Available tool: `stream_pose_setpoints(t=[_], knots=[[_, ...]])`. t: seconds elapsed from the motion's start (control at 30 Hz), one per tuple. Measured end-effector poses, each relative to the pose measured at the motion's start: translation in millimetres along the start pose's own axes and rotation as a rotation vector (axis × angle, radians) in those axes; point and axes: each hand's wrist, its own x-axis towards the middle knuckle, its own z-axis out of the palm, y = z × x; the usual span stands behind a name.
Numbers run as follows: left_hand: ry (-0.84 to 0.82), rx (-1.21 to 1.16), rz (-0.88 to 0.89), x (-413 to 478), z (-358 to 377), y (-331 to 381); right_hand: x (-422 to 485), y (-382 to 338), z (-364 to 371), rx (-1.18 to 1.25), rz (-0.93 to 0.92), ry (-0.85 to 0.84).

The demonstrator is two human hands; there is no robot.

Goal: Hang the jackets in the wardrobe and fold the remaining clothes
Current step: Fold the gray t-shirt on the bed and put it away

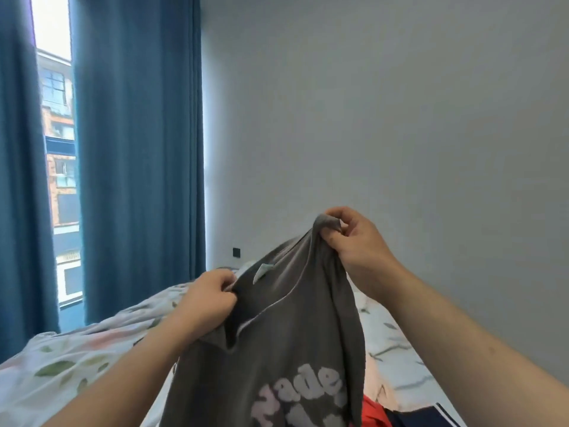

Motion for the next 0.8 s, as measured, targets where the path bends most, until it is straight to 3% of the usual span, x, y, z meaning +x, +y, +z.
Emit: stream_pose_setpoints(t=[0.13, 0.23, 0.33, 0.63, 0.7, 0.8], knots=[[-0.108, -0.189, -0.035, -1.6, 17.4, 9.1, 9.9, -18.7, -13.7, -0.033, -0.045, 0.101], [-0.315, -0.331, 0.035, -9.5, 18.6, 17.8, 16.8, -34.3, -30.4, -0.122, -0.073, 0.151], [-0.413, -0.431, 0.095, 2.2, -6.1, 23.1, 22.9, -51.2, -48.5, -0.247, -0.085, 0.229], [-0.526, -0.024, 0.337, 54.7, -97.1, 112.0, 46.5, -109.4, -101.7, -0.606, -0.118, 0.380], [-0.447, 0.131, 0.388, 63.2, -108.9, 128.1, 51.5, -122.0, -108.6, -0.625, -0.125, 0.376], [-0.202, 0.302, 0.495, 77.5, -115.1, 143.0, 54.9, -136.0, -114.5, -0.665, -0.148, 0.385]])
